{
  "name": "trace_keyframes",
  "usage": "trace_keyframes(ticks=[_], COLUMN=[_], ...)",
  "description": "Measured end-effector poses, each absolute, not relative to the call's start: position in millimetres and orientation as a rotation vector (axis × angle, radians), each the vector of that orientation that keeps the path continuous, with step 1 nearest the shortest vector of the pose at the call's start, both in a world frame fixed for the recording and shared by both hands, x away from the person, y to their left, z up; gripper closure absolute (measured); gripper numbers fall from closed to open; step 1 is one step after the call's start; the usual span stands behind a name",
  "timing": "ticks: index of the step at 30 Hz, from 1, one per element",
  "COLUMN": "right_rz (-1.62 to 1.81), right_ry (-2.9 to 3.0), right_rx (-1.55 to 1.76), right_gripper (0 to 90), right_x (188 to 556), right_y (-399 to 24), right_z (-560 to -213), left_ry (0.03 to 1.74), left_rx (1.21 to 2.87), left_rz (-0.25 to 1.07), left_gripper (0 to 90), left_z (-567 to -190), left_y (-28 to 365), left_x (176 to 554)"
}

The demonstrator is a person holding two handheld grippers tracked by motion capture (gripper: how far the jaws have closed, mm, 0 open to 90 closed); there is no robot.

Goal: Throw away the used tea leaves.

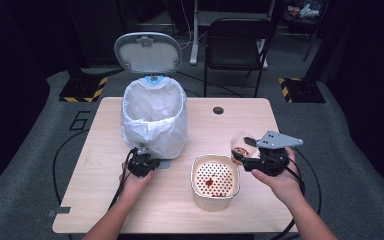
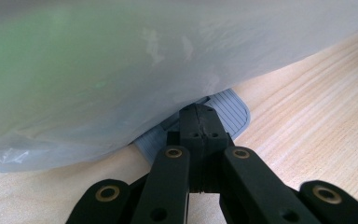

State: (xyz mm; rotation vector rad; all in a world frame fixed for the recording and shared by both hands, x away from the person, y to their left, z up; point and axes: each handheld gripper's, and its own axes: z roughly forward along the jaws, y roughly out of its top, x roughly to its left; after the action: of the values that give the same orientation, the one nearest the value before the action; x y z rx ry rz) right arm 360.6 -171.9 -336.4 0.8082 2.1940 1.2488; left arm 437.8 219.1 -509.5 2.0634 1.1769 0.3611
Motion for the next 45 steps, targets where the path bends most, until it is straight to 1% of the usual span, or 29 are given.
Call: trace_keyframes(ticks=[2, 5, 6, 7, 8, 10, 13, 14, 16, 18, 19, 20, 21, 23, 25, 26, 28, 29, 30, 31, 32, 39, 40, 41, 42, 45], right_rz=[1.238, 1.191, 1.190, 1.177, 1.171, 1.146, 1.106, 1.090, 1.073, 1.011, 0.995, 0.975, 0.959, 0.932, 0.916, 0.895, 0.870, 0.857, 0.857, 0.849, 0.831, 0.747, 0.739, 0.737, 0.728, 0.712], right_ry=[2.196, 2.201, 2.201, 2.197, 2.197, 2.191, 2.190, 2.187, 2.183, 2.183, 2.178, 2.175, 2.171, 2.165, 2.162, 2.160, 2.157, 2.153, 2.153, 2.149, 2.145, 2.104, 2.097, 2.086, 2.081, 2.055], right_rx=[0.780, 0.732, 0.729, 0.706, 0.699, 0.667, 0.604, 0.580, 0.557, 0.492, 0.478, 0.454, 0.430, 0.398, 0.381, 0.356, 0.335, 0.323, 0.323, 0.316, 0.301, 0.238, 0.233, 0.228, 0.225, 0.208], right_gripper=[40.0, 40.1, 40.1, 40.2, 40.3, 40.2, 40.3, 40.3, 40.4, 40.6, 40.6, 40.8, 40.9, 41.2, 41.3, 41.8, 42.1, 42.2, 42.2, 42.4, 42.6, 42.9, 42.9, 42.9, 42.9, 43.0], right_x=[359.4, 353.9, 352.5, 351.4, 350.4, 348.3, 345.2, 343.7, 342.8, 339.4, 338.5, 336.9, 336.0, 334.6, 334.0, 332.5, 331.5, 331.1, 331.1, 330.8, 330.3, 326.4, 325.6, 324.9, 323.7, 321.5], right_y=[-169.2, -159.5, -157.7, -155.8, -154.4, -150.9, -146.0, -143.4, -141.5, -134.8, -132.8, -129.9, -128.0, -124.1, -122.8, -120.0, -117.6, -116.7, -116.7, -116.2, -114.2, -109.2, -108.8, -108.3, -107.7, -105.9], right_z=[-336.5, -338.4, -339.0, -339.3, -339.6, -340.5, -342.6, -344.0, -344.9, -347.3, -348.0, -349.2, -349.9, -352.1, -353.0, -355.3, -357.0, -357.5, -357.5, -357.9, -358.9, -363.5, -364.1, -365.2, -366.0, -368.9], left_ry=[1.162, 1.185, 1.096, 1.171, 1.119, 1.204, 1.181, 1.118, 1.114, 1.188, 1.188, 1.146, 1.127, 1.115, 1.136, 1.161, 1.155, 1.244, 1.244, 1.181, 1.150, 1.159, 1.131, 1.157, 1.130, 1.127], left_rx=[2.078, 2.060, 2.118, 2.066, 2.104, 2.046, 2.062, 2.102, 2.098, 2.054, 2.054, 2.071, 2.082, 2.099, 2.091, 1.988, 1.987, 1.933, 1.933, 1.990, 1.990, 1.990, 1.993, 1.990, 1.990, 1.979], left_rz=[0.348, 0.361, 0.348, 0.362, 0.335, 0.368, 0.358, 0.342, 0.329, 0.364, 0.364, 0.339, 0.343, 0.328, 0.354, 0.331, 0.323, 0.357, 0.357, 0.339, 0.321, 0.330, 0.317, 0.330, 0.318, 0.324], left_gripper=[90.0, 90.0, 90.0, 90.0, 90.0, 90.0, 90.0, 90.0, 90.0, 90.0, 90.0, 90.0, 90.0, 90.0, 90.0, 90.0, 90.0, 90.0, 90.0, 90.0, 90.0, 90.0, 90.0, 90.0, 90.0, 90.0], left_z=[-509.4, -509.5, -508.7, -509.3, -509.1, -509.5, -509.5, -509.1, -509.4, -509.6, -509.6, -510.1, -509.8, -509.4, -509.2, -512.1, -512.3, -512.5, -512.5, -512.0, -511.9, -512.0, -512.0, -512.0, -512.3, -513.3], left_y=[219.9, 218.9, 222.7, 219.3, 221.7, 218.0, 219.0, 221.6, 221.3, 218.7, 218.7, 219.6, 220.3, 221.3, 220.8, 214.6, 214.5, 211.0, 211.0, 214.5, 214.7, 214.5, 214.9, 214.5, 214.7, 214.7], left_x=[438.4, 437.3, 441.1, 437.8, 440.2, 436.5, 437.5, 440.1, 440.1, 437.1, 437.1, 439.2, 439.8, 440.0, 439.2, 438.0, 438.0, 435.3, 435.3, 437.5, 438.0, 437.7, 438.4, 437.7, 438.4, 438.8])
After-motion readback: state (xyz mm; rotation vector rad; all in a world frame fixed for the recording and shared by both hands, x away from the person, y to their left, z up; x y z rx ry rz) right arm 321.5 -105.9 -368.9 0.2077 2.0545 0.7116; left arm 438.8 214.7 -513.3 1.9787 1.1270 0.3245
